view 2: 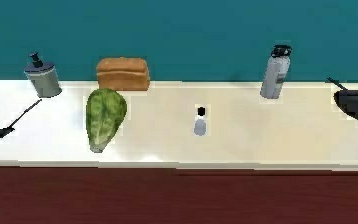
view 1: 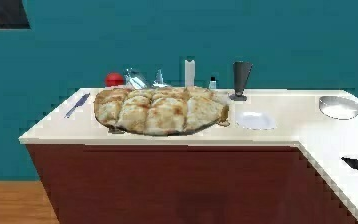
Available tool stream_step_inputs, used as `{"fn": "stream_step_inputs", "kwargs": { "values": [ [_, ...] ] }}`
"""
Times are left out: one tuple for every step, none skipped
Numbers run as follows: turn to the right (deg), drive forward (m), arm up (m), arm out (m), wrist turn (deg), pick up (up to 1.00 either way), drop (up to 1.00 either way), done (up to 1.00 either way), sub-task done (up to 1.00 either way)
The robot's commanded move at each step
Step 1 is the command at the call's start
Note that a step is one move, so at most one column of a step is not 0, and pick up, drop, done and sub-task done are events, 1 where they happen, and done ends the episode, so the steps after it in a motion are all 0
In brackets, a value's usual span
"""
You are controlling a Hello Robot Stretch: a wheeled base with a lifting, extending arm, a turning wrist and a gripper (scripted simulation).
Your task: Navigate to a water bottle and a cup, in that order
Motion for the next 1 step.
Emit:
{"fn": "stream_step_inputs", "kwargs": {
  "values": [
    [-9.0, 0.0, 0.0, 0.0, 0.0, 0.0, 0.0, 0.0, 0.0]
  ]
}}
